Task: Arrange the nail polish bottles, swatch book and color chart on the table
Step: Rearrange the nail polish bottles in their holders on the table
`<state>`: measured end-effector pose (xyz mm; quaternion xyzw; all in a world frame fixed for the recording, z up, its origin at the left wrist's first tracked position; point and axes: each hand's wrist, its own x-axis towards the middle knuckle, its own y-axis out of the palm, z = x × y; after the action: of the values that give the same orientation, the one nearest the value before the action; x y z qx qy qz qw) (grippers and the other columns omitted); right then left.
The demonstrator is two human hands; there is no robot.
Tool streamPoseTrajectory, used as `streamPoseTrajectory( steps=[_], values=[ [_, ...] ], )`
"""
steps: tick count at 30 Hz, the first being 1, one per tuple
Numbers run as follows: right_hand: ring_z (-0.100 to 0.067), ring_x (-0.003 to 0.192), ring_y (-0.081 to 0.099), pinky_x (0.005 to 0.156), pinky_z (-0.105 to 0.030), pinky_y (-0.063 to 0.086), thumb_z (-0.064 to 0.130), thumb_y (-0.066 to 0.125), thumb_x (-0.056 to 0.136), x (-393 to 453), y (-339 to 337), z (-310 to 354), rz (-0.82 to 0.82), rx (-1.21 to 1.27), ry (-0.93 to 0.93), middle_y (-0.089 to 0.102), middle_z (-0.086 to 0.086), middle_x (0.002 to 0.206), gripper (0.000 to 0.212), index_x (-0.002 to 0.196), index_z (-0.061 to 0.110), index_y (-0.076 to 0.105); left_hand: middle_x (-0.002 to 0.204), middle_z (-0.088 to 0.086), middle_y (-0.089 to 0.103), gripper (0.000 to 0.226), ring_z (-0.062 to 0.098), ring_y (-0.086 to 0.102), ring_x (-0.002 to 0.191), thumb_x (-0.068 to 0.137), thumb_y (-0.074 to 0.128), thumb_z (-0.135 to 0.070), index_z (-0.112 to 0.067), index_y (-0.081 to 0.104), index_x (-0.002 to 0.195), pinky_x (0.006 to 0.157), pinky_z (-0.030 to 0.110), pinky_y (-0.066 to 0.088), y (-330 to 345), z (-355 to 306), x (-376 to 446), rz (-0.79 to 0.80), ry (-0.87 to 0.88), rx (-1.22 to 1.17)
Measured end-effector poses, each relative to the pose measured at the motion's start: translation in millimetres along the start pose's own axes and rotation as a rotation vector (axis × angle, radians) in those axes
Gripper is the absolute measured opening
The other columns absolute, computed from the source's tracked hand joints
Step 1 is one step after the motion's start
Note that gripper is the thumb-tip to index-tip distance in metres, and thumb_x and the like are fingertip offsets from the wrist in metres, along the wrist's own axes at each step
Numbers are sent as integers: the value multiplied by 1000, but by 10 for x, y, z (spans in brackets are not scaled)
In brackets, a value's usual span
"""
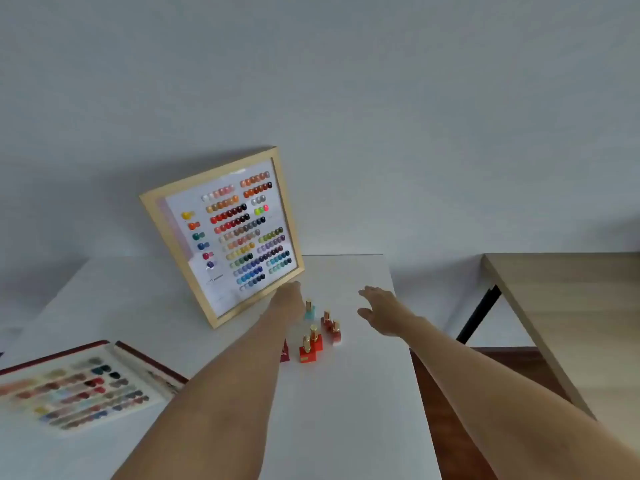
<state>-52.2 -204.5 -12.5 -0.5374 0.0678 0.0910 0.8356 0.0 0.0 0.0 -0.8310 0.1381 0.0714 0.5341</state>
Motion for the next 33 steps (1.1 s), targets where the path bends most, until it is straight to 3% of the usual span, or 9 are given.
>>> streamPoseTrajectory(
  steps=[9,22,26,29,31,33],
  values=[
    [-25,118,51,102,-33,39,27,59,90,301,330,-18,36,109,15,55,-10,128,41,129,14,53,144,15,44,58,29,45,131,87,49,8,-12,40,141,107,39,43,150,161,374,-72,-112,-121],
    [-24,84,59,72,-25,46,18,61,87,613,675,23,82,140,-115,58,-9,102,23,109,16,66,141,11,50,46,25,47,130,91,45,7,-12,53,132,109,34,38,392,347,749,-97,-70,-92],
    [-22,74,54,63,-19,40,11,57,88,678,720,-31,63,110,-130,59,-12,98,16,100,10,68,133,13,57,37,24,54,122,92,48,4,-8,59,125,103,31,42,417,366,841,-101,-49,-101],
    [-23,80,59,67,-22,44,9,57,89,722,704,-82,48,68,-137,60,-12,100,17,101,9,68,119,15,63,30,25,61,109,91,48,4,-2,63,116,92,30,48,435,365,885,-97,-42,-95],
    [-25,85,61,70,-24,47,8,57,90,754,682,-112,32,59,-129,60,-11,102,18,103,8,68,98,14,63,21,23,62,93,89,47,6,-4,64,96,83,29,51,446,367,908,-98,-48,-77],
    [-26,87,62,75,-27,52,7,56,90,781,665,-140,13,51,-123,60,-12,104,18,105,8,67,86,11,57,23,20,60,83,87,45,8,-13,53,82,81,33,54,451,352,934,-109,-61,-85]
  ],
)
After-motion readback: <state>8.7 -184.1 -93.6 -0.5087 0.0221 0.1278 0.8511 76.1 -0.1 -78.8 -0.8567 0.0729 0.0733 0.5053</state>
